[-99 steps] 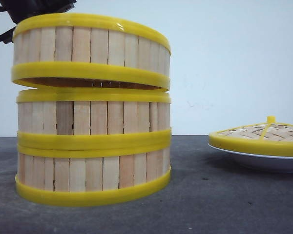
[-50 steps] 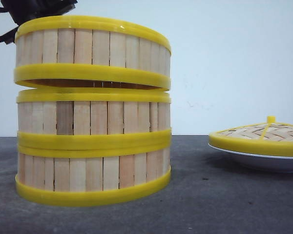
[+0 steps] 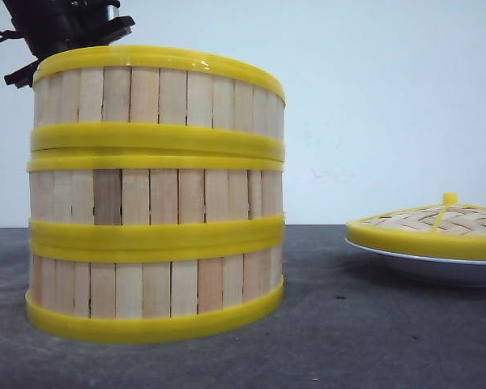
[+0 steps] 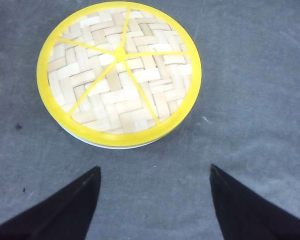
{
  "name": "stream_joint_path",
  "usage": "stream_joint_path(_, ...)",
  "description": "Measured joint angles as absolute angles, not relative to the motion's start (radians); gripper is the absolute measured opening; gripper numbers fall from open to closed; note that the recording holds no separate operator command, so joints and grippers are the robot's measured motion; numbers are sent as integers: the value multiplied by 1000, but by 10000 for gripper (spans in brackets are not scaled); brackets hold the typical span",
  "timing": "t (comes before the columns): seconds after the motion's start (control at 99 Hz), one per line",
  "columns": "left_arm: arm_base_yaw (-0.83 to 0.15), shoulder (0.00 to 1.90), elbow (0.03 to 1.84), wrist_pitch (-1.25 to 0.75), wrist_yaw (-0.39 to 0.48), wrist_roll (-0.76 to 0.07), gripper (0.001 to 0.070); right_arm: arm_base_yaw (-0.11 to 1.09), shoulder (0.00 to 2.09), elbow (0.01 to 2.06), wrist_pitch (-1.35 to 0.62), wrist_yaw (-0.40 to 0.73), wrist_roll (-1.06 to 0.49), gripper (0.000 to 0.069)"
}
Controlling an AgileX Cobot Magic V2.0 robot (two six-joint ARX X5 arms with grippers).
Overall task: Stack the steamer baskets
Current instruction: 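Open the left gripper and raise it off the stack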
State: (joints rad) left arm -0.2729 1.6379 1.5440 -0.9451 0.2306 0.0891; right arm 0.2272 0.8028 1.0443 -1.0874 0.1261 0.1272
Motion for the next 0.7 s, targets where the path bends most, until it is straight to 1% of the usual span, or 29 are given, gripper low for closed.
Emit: stream_joint_path(0.697, -275, 1642, 1546, -984, 216, 89, 20, 227, 803, 1044, -1087, 126, 128, 425)
